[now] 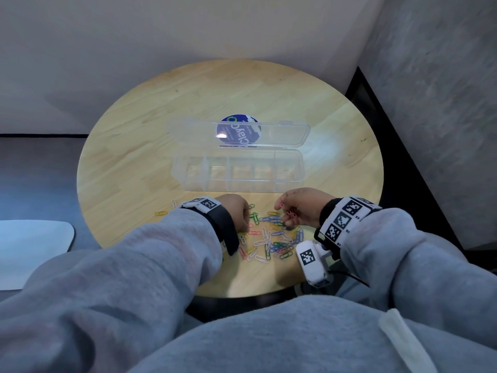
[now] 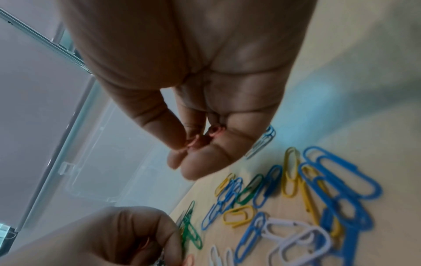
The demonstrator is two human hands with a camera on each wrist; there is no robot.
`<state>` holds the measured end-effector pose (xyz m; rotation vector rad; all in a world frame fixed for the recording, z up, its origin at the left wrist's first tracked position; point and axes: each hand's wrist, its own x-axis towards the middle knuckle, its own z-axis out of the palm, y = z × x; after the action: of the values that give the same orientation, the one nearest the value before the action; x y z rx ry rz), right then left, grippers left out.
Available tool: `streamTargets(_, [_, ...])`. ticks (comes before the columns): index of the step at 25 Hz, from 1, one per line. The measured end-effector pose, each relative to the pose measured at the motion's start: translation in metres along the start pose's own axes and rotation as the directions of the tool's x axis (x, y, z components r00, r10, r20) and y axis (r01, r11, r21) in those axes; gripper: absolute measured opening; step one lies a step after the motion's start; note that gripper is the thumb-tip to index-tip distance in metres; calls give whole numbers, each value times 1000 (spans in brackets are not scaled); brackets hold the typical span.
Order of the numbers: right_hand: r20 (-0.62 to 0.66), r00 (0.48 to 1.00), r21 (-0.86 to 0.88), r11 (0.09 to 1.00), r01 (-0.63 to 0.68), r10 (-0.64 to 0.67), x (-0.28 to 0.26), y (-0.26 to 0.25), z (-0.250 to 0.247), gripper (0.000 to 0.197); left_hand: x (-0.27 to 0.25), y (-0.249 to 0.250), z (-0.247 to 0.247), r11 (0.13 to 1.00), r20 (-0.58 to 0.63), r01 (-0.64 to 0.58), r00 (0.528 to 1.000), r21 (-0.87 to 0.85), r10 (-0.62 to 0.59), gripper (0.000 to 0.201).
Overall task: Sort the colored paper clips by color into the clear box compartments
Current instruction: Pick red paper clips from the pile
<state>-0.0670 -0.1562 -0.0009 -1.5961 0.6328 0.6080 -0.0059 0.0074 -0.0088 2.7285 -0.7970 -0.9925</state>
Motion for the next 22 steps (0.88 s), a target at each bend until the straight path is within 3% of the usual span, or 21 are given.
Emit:
streamTargets(3, [-4,1000,-73,997,-5,5,-1,-2,4,23,-3,-6,1,997,-1,19,1000,-73,-19,12])
streamTargets(5, [30,998,-248,967,54,-48,-2,-5,9,21,-7,-14,-6,974,-9,33,999,-225,-36,20])
streamTargets(6, [48,995,-387,917,94,-82,-3,-7,12,20,-10,-19,-12,951,-8,32,999,-307,-36,24])
streamTargets(8, [95,985,-666,726,171,-145,-3,-12,22,18,-16,-28,-22,908,-4,33,999,-417,-38,29])
streamTargets(10, [127,975,-820,533,206,-181,-4,-16,36,11,-20,-35,-25,850,-2,44,999,-525,-53,30])
streamTargets(16, [180,972,-925,311,220,-152,0,-13,58,20,-22,-43,-16,715,5,68,996,-696,-89,33])
streamTargets(22, [171,977,-939,280,201,-129,7,-10,57,12,-22,-39,-16,517,136,185,982,-836,-131,27])
